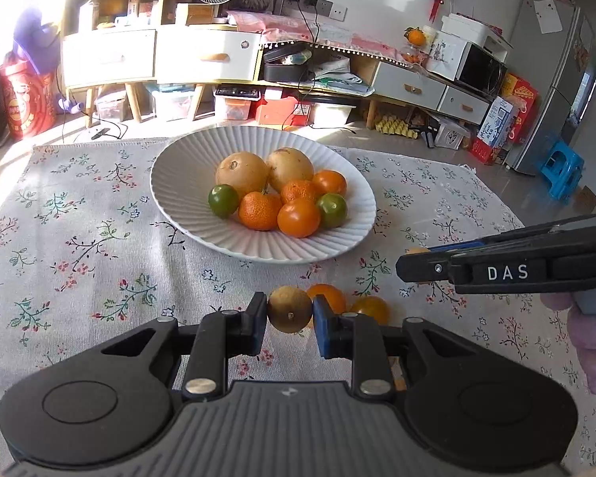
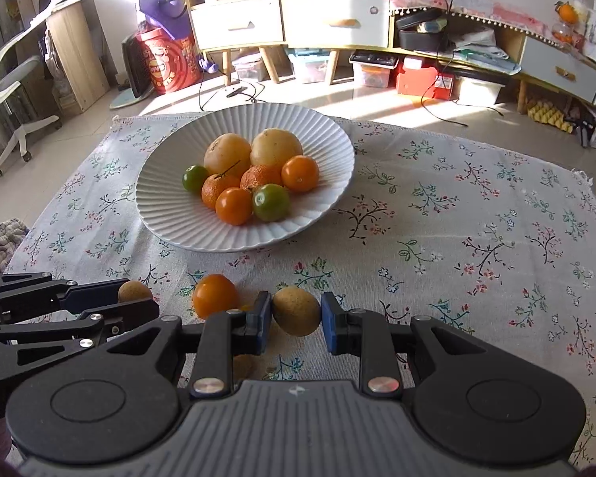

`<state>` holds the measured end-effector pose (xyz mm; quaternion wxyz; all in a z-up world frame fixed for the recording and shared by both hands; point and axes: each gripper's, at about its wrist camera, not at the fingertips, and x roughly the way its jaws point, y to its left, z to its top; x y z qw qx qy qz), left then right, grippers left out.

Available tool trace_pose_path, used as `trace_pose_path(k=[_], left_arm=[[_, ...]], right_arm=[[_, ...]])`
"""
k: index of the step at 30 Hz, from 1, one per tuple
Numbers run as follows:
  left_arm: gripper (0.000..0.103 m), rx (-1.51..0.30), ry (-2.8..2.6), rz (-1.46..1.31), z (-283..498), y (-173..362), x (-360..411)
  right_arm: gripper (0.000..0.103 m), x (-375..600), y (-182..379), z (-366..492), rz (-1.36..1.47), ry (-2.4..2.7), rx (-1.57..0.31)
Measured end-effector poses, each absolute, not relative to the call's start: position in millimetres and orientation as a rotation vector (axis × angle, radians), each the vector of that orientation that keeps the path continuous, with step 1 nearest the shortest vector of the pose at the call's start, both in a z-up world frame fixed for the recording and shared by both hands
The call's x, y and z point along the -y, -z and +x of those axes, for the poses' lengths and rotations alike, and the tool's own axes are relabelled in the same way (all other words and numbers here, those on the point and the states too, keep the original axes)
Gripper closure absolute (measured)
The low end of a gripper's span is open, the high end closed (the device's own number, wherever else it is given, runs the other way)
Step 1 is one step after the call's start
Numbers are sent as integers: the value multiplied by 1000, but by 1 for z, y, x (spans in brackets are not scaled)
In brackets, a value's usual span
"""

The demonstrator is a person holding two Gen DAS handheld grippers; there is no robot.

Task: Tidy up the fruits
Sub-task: 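Carry both held brown fruits over the white bowl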

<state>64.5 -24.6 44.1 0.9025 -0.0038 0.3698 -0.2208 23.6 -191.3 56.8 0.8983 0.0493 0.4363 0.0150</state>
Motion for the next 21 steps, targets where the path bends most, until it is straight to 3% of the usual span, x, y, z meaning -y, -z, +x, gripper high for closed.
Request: trace_pose_path(k=[10,21], left_arm=[[87,-697,467,40,96,-45,27],[87,-703,498,92,108,-33,31]], right_arm=[[79,203,-61,45,288,-83,-846],[79,192,-49,66,303,-99,-832]])
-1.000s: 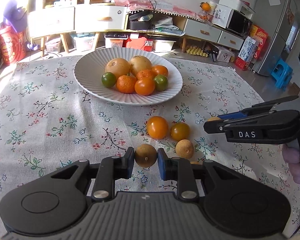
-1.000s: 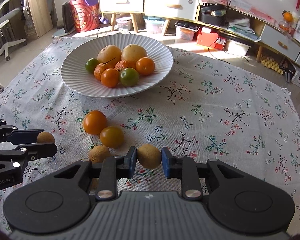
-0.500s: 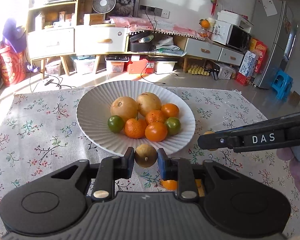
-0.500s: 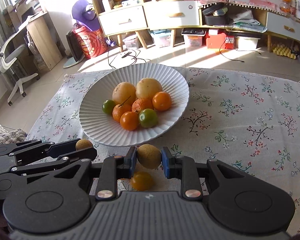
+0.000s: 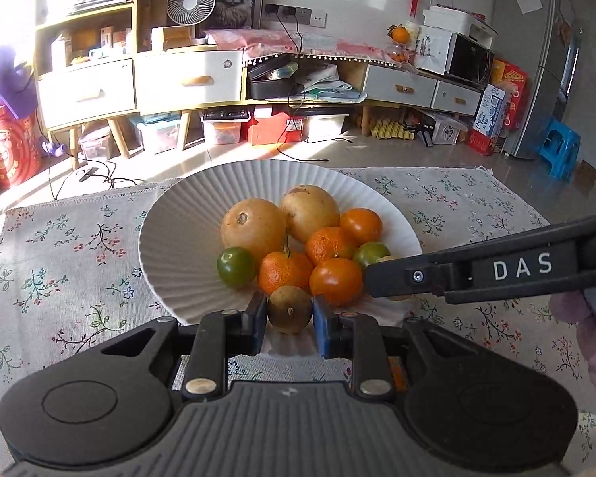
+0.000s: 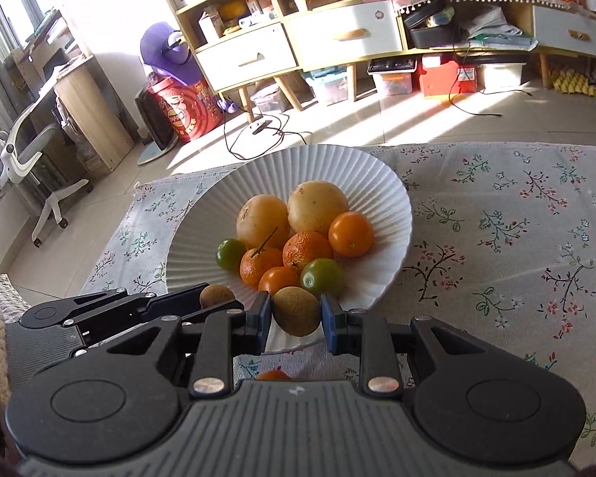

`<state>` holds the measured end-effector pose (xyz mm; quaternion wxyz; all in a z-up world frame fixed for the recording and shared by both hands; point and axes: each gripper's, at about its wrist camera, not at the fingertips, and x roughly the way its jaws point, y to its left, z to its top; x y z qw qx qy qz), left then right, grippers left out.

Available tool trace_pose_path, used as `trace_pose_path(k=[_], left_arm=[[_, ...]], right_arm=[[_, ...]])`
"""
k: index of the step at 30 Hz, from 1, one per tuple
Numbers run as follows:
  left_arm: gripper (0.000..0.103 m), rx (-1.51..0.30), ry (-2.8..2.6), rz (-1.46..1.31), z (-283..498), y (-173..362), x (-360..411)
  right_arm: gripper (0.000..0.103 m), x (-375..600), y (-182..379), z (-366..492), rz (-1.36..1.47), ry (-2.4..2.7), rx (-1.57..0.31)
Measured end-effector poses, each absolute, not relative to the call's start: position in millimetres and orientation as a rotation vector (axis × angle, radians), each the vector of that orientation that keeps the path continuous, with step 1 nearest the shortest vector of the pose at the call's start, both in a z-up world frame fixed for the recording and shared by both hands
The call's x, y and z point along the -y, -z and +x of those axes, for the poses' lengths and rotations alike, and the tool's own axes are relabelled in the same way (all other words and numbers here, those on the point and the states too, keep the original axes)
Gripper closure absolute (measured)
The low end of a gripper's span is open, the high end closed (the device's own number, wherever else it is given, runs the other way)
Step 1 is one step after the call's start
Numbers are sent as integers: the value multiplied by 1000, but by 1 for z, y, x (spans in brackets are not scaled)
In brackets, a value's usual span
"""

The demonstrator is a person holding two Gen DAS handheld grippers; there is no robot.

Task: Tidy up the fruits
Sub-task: 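Carry both held brown fruits over the white bowl, then open both tools to drop the brown fruits into the bowl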

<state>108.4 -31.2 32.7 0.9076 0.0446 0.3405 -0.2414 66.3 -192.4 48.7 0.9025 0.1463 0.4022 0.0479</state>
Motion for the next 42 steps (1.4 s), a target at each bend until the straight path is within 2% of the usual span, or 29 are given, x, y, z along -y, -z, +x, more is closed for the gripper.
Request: trace_pose_path(k=[12,16,23,27,34,39,42], left_arm=[[87,-709,513,92,111,-32,33],[83,-704,514,99,113,-33,34],[65,-707,509,90,113,-36,31],[55,-715,502,104,110,-41,29],[40,-728,487,125,100,-49,25],[23,-723,473,138,89,-55,22],[18,-731,468,140,84,-57,22]], right_arm=[[79,189,-49,67,251,-99,-821],[75,189,-49,67,262,-104,-825],[68,191,-53,66,267,-104,-815],[54,196,-57,63,294,-96,-806],[39,199,-65,53,292,-80,-796],[27,200,-71,45,292,-75,-795],[21,201,-73,40,278,-69,-789]])
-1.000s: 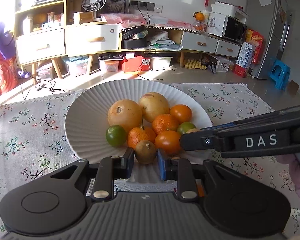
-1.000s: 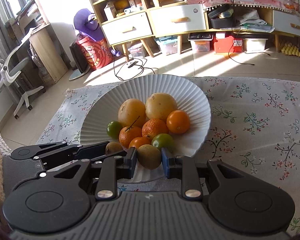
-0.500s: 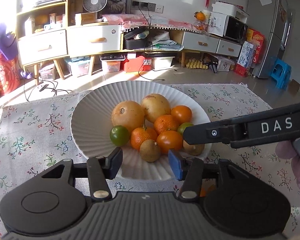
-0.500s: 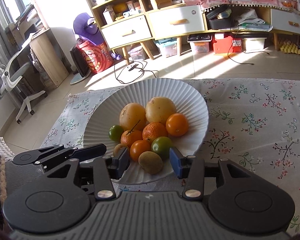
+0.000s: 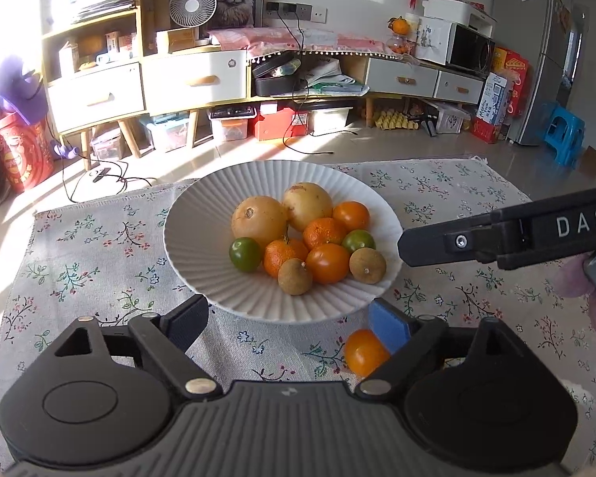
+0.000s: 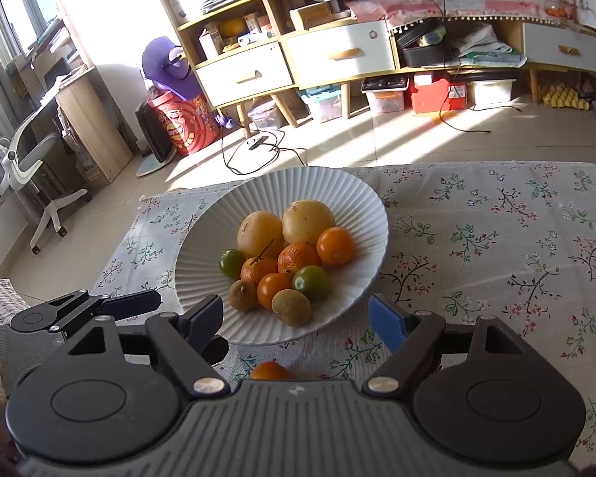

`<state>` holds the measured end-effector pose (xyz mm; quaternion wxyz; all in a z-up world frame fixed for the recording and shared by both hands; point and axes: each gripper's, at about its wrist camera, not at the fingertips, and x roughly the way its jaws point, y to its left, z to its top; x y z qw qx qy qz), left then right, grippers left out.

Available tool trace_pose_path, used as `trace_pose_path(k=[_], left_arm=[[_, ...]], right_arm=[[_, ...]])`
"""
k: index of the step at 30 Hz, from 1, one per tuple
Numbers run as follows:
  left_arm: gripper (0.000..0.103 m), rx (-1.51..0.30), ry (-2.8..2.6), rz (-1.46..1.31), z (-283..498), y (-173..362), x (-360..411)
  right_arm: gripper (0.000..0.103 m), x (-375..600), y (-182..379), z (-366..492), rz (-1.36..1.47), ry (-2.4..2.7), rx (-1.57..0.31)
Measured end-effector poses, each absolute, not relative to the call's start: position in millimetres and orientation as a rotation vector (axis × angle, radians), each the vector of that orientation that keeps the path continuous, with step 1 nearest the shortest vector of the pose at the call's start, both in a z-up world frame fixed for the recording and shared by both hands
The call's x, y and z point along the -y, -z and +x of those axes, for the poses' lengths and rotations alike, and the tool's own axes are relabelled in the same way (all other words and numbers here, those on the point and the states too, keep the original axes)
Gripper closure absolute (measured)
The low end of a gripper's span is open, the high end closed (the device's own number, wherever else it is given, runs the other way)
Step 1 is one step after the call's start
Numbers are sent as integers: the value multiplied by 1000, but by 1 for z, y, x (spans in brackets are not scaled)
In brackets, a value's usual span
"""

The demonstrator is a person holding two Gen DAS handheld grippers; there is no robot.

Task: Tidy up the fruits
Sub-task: 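Open both tools to drop the brown fruits into the bowl, then lift both tools away from the bowl toward the remaining brown fruits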

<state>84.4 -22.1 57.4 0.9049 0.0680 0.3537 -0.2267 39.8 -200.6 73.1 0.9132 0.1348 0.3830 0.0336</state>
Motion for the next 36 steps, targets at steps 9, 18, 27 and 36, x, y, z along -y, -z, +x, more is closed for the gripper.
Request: trace_pose_path(k=[9,18,27,36], left_arm=[[7,-761,434,178,65,-52,23],[7,-786,414,206,48,-49,28],[7,-792,444,176,31,-40,31],[8,-829,494,171,24,-26,43]], right_arm=[[6,199,-72,23,255,-45,-817],[3,196,-67,7,218,-22,-848],[3,198,-55,-2,172,62,-903],[3,197,-42,-6,146,74,-954]])
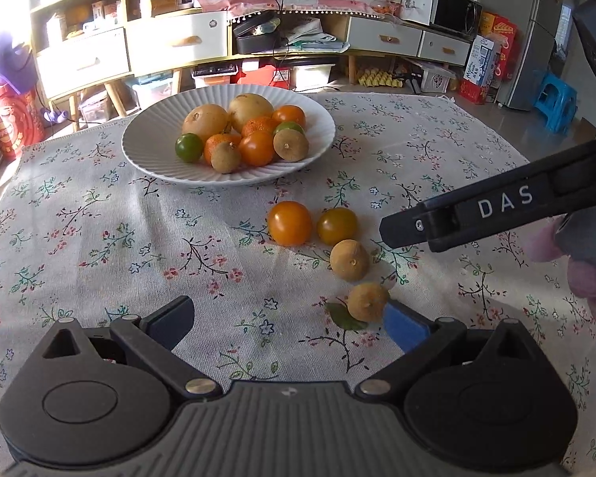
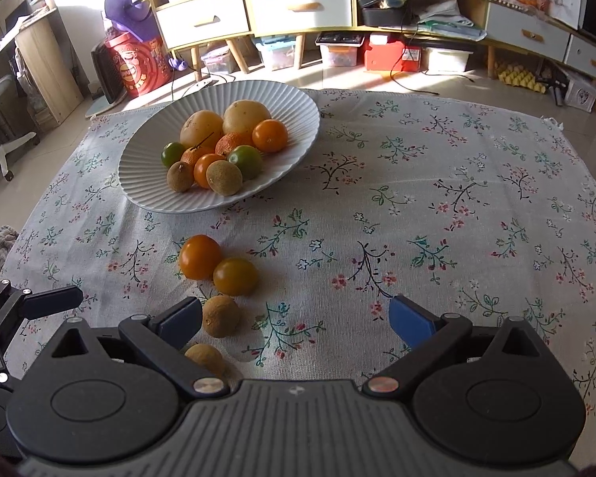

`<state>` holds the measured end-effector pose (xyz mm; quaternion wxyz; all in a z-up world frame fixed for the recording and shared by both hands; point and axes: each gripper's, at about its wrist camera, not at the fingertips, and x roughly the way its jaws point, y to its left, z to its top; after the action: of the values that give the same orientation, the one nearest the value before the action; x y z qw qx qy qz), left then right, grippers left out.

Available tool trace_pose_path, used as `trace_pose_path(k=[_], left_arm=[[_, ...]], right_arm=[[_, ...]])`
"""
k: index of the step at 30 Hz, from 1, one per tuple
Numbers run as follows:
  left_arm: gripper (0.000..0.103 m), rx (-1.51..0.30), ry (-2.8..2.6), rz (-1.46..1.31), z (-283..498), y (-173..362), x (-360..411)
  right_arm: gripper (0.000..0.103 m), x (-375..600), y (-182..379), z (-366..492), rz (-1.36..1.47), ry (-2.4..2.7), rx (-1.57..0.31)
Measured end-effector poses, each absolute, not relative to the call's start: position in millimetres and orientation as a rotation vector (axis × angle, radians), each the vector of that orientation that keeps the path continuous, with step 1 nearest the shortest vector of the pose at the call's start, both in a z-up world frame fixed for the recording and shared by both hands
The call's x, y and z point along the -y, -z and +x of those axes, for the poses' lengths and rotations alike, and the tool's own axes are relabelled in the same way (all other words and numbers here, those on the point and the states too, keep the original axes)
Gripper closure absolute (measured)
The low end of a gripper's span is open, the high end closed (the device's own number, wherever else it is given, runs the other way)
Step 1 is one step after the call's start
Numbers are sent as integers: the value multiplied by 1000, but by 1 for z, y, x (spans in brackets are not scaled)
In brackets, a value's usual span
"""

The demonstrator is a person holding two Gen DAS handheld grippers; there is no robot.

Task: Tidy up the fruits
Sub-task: 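Lift both tools away from the bowl toward the remaining brown fruits, then grasp a brown fruit with left tool while right tool grasps another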

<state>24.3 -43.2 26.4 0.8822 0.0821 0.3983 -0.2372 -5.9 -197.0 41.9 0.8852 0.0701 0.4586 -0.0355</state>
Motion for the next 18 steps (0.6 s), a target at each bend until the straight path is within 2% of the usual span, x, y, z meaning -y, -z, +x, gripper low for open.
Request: trace_pose_path(k=[4,6,16,18], left_arm=[[12,-825,539,190,18,-23,53],[19,-824,555,192,18,-22,56],[39,-805,627,155,15,-15,66],[46,-801,630,151,14,-15,68]], right_arm=[[3,198,-37,-8,141,70,-973],[3,200,-36,-9,142,67,-982],[3,208,-32,-14,150,79,-1009],[3,209,-32,-15,155,81,-1011]])
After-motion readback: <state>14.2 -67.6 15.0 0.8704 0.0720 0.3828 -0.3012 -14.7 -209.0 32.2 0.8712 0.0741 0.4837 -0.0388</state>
